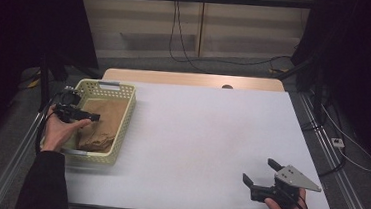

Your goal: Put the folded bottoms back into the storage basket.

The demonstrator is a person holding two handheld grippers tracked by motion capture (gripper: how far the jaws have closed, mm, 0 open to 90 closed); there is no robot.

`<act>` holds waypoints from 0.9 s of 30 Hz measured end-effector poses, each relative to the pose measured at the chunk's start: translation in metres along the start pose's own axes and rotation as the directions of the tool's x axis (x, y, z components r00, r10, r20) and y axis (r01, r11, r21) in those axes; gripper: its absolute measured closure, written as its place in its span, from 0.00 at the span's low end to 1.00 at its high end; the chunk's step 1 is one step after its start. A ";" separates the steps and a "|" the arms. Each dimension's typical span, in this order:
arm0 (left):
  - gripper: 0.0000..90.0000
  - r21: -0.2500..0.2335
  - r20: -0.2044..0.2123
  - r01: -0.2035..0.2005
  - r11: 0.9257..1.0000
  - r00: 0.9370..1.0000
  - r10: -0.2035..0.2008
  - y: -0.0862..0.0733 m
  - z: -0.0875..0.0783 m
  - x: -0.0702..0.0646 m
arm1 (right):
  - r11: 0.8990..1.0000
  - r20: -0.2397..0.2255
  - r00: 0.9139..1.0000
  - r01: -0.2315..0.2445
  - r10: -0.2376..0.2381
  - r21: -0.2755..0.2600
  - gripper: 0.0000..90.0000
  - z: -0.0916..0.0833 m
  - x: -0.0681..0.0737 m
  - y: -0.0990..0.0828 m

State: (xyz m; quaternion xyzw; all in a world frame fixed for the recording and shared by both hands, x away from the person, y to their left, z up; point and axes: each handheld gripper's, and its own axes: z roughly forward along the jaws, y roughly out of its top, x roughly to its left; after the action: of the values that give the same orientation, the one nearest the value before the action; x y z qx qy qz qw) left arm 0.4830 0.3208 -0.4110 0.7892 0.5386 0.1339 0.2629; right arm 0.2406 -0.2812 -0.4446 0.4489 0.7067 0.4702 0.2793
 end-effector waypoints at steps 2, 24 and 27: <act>0.10 -0.037 -0.005 -0.022 0.999 1.000 0.022 0.000 -0.004 -0.002 | 1.000 -0.001 1.000 0.001 -0.001 0.000 0.02 0.000 0.000 0.000; 0.08 -0.303 -0.080 -0.050 0.952 0.996 0.027 -0.004 -0.030 -0.004 | 1.000 -0.007 1.000 -0.004 0.004 -0.003 0.02 0.001 -0.001 0.000; 0.08 -0.322 -0.086 -0.064 0.944 0.996 0.038 -0.001 -0.035 -0.010 | 1.000 -0.005 1.000 -0.014 0.014 -0.003 0.02 0.000 -0.002 -0.001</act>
State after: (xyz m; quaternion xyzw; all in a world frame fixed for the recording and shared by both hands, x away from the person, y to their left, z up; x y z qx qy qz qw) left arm 0.4613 0.3212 -0.3816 0.7431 0.4984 0.2584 0.3642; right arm 0.2416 -0.2829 -0.4454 0.4522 0.7036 0.4741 0.2751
